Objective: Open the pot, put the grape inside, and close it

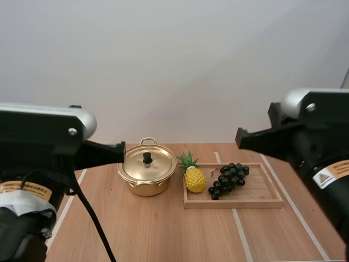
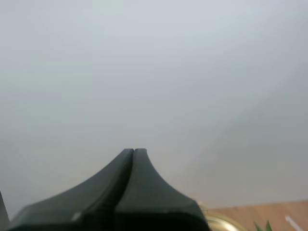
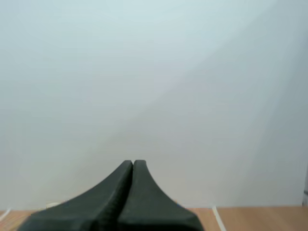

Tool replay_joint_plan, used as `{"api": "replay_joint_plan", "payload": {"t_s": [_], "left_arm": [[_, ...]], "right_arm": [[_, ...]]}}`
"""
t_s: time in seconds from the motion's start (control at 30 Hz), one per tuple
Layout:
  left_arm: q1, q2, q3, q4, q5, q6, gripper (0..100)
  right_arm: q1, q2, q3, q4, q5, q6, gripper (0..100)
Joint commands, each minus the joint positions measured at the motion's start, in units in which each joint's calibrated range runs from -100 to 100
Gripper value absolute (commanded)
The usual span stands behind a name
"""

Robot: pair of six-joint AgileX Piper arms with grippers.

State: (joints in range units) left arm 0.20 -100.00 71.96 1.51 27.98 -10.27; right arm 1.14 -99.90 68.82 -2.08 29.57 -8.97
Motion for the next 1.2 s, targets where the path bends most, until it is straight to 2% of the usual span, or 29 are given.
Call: {"api": "replay_joint_plan", "payload": {"t_s": [0.0,0.2,0.37,0.63,0.87,1.17], "left_arm": [[0.19,0.0,-5.16,0.49,-0.16,-0.02,0],[0.19,0.0,-12.28,0.85,2.59,4.6,0],[0.19,1.4,-18.9,0.85,3.43,3.46,0],[0.19,21.7,-34.5,0.85,5.14,-2.77,0],[0.19,39.45,-47.61,0.85,8.14,-2.77,0],[0.19,53.61,-54.24,0.85,4.56,-2.77,0]], "right_arm": [[-0.18,-0.1,-6.08,0.42,-0.1,-0.31,0],[-0.18,-0.1,-14.44,0.42,1.83,-0.31,0],[-0.18,1.62,-19.64,0.14,2.37,-0.31,0],[-0.18,19.1,-31.2,0.01,2.78,-0.31,0],[-0.18,34.36,-42.57,-1.49,2.78,-0.31,0],[-0.18,47.43,-51.35,-1.35,1.93,-0.31,0]]}}
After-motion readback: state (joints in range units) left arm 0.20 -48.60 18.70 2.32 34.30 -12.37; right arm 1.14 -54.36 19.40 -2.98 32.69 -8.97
